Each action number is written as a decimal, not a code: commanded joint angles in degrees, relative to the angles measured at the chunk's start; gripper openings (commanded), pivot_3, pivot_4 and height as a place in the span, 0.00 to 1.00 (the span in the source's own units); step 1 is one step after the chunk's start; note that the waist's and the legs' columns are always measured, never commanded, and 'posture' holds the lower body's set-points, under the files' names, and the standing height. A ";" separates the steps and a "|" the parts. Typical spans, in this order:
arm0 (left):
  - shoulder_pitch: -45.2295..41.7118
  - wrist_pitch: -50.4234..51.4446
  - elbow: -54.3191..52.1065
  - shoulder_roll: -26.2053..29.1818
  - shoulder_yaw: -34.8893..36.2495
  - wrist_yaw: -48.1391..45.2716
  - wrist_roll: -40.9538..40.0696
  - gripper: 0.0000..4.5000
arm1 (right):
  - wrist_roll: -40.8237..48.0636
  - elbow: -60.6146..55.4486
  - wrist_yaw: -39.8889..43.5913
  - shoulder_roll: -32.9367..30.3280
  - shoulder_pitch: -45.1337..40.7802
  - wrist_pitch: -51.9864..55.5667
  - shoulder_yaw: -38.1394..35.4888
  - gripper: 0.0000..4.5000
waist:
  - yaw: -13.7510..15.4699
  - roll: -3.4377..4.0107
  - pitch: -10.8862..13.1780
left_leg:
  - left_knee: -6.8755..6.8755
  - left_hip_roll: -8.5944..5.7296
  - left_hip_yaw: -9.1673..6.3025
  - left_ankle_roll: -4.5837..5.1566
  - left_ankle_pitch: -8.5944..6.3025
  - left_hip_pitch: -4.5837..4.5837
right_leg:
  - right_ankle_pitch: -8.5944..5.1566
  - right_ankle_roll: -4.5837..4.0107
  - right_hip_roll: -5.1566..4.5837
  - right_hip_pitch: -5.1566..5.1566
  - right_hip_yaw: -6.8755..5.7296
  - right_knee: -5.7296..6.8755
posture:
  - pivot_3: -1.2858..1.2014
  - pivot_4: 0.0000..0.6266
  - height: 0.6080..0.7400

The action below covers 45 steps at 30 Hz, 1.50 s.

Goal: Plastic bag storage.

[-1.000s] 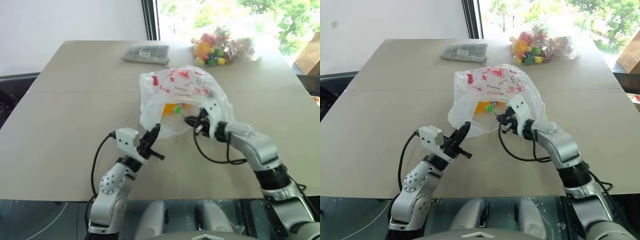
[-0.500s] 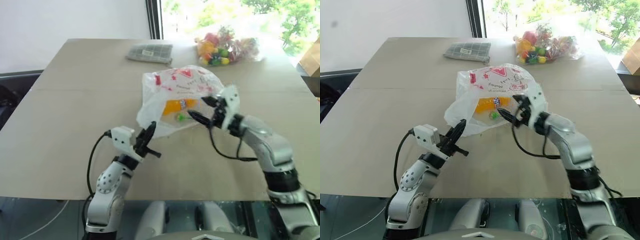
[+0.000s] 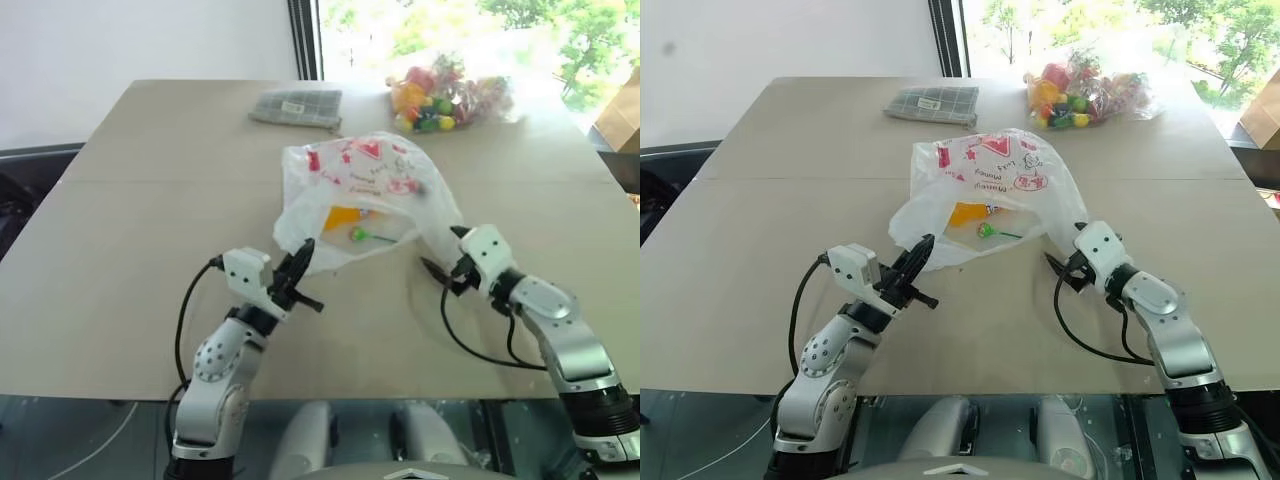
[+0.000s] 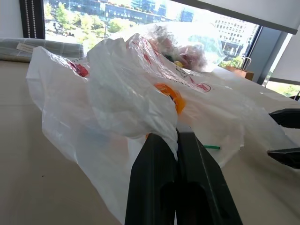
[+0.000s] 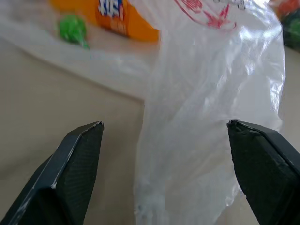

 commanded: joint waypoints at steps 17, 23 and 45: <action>0.49 -0.55 -1.06 0.21 0.33 -0.65 -0.49 0.00 | -3.38 -4.48 -5.92 1.15 3.34 -5.77 -3.32 0.47 | -0.16 0.00 0.00 | 0.02 0.01 0.01 0.00 0.00 0.02 | 0.00 0.00 0.02 0.03 0.02 0.01 | 0.52 0.24 1.00; 0.35 -0.78 -0.50 0.61 0.84 -1.14 -0.63 0.00 | 4.56 -7.35 -3.03 5.22 1.45 -5.07 -4.36 0.01 | -0.13 0.00 0.00 | 0.02 0.01 0.00 0.00 0.00 0.02 | 0.00 0.00 0.02 0.03 0.00 0.01 | 0.52 0.24 1.00; -80.03 -3.00 59.66 20.73 20.00 -7.91 -8.25 0.00 | 36.82 34.01 6.84 6.09 -60.52 10.63 -23.19 0.01 | -1.90 -0.54 0.73 | 0.23 -0.23 -0.19 -0.15 0.20 -0.79 | 0.03 0.01 0.20 -0.74 -0.57 0.17 | 0.52 0.24 1.00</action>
